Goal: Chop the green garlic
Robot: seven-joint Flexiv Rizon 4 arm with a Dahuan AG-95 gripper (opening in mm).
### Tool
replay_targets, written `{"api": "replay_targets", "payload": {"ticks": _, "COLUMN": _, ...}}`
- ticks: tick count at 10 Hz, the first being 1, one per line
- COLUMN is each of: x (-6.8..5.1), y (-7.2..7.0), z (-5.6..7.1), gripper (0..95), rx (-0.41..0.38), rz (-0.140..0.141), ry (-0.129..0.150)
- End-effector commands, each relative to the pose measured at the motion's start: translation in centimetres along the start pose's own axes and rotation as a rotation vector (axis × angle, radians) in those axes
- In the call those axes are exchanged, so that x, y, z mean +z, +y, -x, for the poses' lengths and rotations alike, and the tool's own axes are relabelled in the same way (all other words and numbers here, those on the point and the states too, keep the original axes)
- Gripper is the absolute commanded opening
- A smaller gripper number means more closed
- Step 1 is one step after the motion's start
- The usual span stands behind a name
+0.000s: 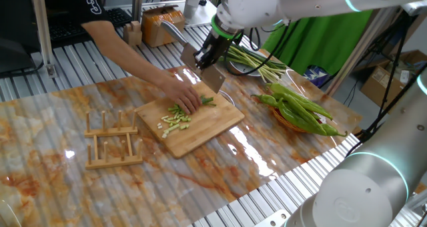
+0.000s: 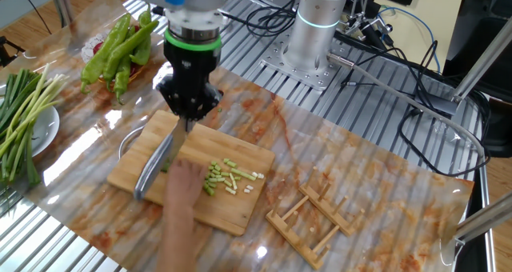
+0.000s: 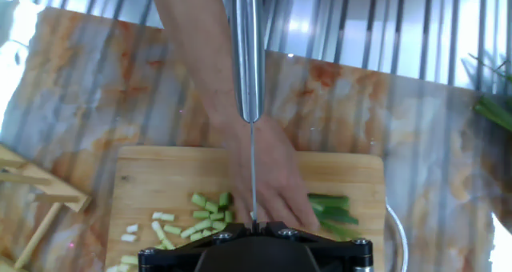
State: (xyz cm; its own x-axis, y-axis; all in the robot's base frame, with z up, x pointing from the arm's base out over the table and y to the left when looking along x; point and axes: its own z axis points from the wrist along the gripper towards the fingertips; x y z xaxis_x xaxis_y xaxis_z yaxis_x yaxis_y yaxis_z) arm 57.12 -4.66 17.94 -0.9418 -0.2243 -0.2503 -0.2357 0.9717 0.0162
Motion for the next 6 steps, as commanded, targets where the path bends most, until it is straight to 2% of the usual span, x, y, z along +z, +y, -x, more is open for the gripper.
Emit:
{"api": "replay_targets", "payload": {"ticks": 1, "x": 0.35, "y": 0.06, "z": 0.05, "gripper": 0.0, "rx": 0.002, "rz": -0.002, "ry": -0.015}}
{"api": "replay_targets", "payload": {"ticks": 2, "x": 0.54, "y": 0.18, "z": 0.03, "gripper": 0.0, "rx": 0.002, "rz": -0.002, "ry": -0.017}}
{"api": "replay_targets", "payload": {"ticks": 3, "x": 0.59, "y": 0.40, "z": -0.07, "gripper": 0.0, "rx": 0.003, "rz": -0.005, "ry": -0.038}}
{"api": "replay_targets", "payload": {"ticks": 6, "x": 0.60, "y": 0.46, "z": -0.12, "gripper": 0.0, "rx": 0.004, "rz": -0.003, "ry": -0.044}}
